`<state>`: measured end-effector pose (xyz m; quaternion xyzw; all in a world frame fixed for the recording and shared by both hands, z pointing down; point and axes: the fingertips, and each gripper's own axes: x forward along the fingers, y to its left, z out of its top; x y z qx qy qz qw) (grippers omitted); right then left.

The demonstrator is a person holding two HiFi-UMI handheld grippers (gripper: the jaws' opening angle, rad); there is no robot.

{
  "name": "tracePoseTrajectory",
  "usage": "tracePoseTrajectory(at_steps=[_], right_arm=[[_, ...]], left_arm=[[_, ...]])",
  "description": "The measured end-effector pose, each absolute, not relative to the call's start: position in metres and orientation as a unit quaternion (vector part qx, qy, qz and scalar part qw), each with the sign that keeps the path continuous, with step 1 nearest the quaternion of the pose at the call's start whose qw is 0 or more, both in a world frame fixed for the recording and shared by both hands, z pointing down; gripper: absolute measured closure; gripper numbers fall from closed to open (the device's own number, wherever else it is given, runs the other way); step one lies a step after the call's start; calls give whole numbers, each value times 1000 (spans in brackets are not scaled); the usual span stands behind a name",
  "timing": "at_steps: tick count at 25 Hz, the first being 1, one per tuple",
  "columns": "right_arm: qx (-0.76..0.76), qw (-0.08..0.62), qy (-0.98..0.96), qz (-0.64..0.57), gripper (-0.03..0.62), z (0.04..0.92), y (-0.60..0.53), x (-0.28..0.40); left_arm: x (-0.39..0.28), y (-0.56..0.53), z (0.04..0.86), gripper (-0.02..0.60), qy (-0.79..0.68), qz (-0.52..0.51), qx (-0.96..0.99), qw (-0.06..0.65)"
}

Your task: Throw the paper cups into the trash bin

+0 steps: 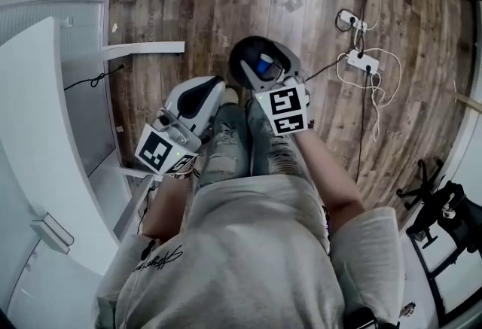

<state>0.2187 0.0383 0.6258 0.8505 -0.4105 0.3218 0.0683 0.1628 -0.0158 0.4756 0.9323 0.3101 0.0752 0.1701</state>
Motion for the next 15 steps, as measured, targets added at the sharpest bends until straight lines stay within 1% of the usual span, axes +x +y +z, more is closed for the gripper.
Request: tracePoseTrajectory(at_steps=[15], right_arm=[[871, 67, -414, 255, 289, 529, 48, 217]], left_arm=[[154, -8, 421, 578, 330, 54, 930, 154]])
